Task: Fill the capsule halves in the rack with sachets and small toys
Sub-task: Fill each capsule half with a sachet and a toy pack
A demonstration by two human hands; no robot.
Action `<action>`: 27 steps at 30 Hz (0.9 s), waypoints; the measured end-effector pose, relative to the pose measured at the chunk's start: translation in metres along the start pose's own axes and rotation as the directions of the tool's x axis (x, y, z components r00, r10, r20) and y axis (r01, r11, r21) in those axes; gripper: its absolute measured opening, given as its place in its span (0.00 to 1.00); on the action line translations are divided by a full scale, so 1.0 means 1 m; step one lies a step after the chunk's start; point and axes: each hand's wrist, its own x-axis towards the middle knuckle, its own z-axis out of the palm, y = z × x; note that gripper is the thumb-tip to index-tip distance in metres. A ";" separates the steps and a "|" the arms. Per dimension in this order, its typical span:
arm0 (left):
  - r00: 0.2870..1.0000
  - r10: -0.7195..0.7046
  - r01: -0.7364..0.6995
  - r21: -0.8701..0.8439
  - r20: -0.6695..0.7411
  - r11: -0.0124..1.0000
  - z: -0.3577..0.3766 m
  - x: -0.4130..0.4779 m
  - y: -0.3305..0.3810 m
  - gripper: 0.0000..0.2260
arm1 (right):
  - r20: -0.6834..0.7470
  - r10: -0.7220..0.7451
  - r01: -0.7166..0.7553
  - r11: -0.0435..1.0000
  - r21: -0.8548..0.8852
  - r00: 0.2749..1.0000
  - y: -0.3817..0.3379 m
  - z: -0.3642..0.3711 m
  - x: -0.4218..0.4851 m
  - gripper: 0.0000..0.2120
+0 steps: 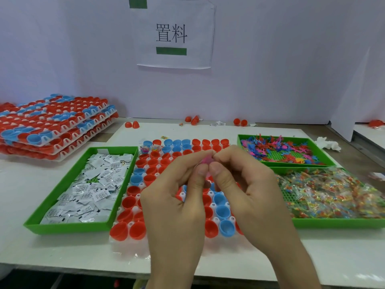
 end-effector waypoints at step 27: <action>0.945 0.317 -0.326 0.213 0.078 0.921 -0.013 -0.002 -0.017 0.05 | 0.431 0.521 -0.617 0.258 0.743 0.737 -0.020 0.006 0.005 0.16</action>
